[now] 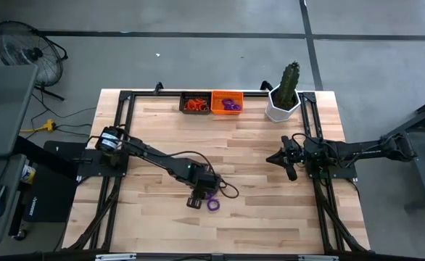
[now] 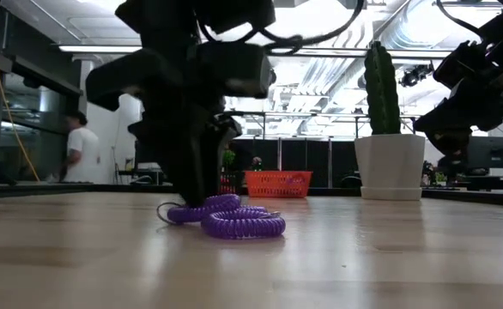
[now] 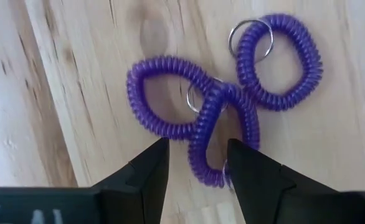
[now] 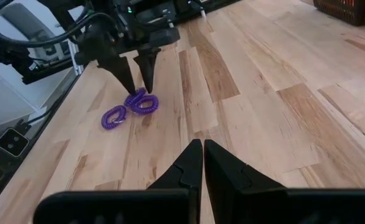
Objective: Sort spring keychains into baskets
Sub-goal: Put the violet spring keychain into the orange basket
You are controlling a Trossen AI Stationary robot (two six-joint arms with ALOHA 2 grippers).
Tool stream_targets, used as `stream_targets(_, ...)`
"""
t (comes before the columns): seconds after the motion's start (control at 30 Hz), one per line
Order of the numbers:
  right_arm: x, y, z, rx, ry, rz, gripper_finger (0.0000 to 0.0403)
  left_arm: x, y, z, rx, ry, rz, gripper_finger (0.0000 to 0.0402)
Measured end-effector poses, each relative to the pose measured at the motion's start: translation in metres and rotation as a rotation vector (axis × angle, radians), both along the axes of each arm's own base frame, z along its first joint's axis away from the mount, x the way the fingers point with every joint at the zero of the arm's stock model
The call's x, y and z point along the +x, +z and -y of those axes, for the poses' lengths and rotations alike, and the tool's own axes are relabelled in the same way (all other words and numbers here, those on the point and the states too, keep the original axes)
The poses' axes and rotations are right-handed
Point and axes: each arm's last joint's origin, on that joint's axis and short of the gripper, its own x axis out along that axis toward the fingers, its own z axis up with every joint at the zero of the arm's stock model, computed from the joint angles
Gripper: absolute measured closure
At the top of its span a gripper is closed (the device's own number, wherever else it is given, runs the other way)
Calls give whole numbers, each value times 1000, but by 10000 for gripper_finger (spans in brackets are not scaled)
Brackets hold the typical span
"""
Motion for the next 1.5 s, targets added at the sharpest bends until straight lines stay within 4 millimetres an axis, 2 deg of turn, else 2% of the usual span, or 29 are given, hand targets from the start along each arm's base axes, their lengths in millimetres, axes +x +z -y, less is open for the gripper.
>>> stream_targets(0.3,0,0,0,0,0,0,391,-5,-13,-1,-2,0,4,251)
stream_targets(0.77,0,0,0,0,0,0,391,-7,-14,-2,0,3,-8,371)
stream_targets(0.93,0,0,0,0,0,0,391,-8,-14,-2,-36,-8,-22,381)
stream_targets(1.03,0,0,0,0,1,0,391,-16,-7,-2,-65,-19,-64,371)
stream_targets(1.17,0,0,0,0,0,-1,391,-18,8,-4,-106,-26,-37,368)
stream_targets(1.4,0,0,0,0,1,-2,391,-23,47,-26,-179,73,57,369)
stream_targets(1.5,0,0,0,0,1,-1,391,-24,65,-43,-189,139,127,369)
